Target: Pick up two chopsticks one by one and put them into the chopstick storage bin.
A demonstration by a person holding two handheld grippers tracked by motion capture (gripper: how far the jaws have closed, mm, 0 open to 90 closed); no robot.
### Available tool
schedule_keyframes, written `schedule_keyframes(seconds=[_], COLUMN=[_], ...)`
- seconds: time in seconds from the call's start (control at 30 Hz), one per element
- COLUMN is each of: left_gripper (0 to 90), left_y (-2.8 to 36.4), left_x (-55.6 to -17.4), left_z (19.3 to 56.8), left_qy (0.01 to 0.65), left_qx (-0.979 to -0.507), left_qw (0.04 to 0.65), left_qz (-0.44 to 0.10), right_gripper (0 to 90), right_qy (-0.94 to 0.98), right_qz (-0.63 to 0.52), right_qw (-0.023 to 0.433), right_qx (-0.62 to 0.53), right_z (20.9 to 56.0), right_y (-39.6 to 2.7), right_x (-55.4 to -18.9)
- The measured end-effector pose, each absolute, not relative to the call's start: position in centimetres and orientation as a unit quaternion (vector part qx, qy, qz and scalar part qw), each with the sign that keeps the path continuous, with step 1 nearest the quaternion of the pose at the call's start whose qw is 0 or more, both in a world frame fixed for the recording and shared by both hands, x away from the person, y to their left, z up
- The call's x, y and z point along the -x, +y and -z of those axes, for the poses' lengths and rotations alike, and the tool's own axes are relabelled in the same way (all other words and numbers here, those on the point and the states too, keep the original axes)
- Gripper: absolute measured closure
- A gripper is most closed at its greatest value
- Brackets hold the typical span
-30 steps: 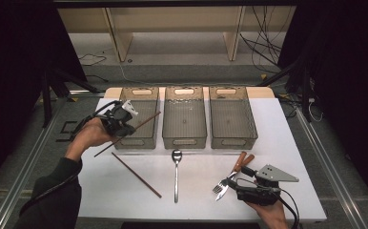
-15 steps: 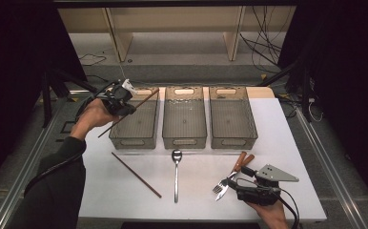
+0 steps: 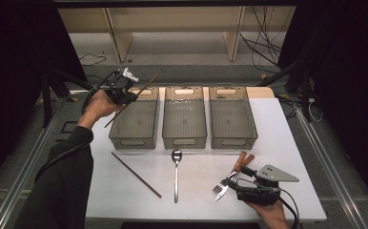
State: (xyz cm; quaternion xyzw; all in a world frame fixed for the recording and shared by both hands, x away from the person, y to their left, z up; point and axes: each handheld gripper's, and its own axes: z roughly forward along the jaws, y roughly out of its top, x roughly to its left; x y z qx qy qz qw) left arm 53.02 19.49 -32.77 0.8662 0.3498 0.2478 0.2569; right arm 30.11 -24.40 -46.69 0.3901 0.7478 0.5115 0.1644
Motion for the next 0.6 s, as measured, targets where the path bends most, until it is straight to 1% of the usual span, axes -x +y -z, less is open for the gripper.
schedule_keyframes(seconds=[0.43, 0.6], left_gripper=[84.4, 84.4], left_y=[19.4, 19.6], left_x=[-53.8, -53.9], left_z=[35.0, 35.8], left_qy=[0.374, 0.384], left_qx=[-0.858, -0.852], left_qw=[0.271, 0.275], left_qz=[-0.227, -0.227], right_gripper=[27.1, 27.1], right_qy=[0.747, 0.747], right_qz=[-0.513, -0.512], right_qw=[0.164, 0.165], right_qx=[-0.39, -0.39], right_z=[46.6, 46.6], right_y=[-24.5, -24.4], right_x=[-30.0, -30.0])
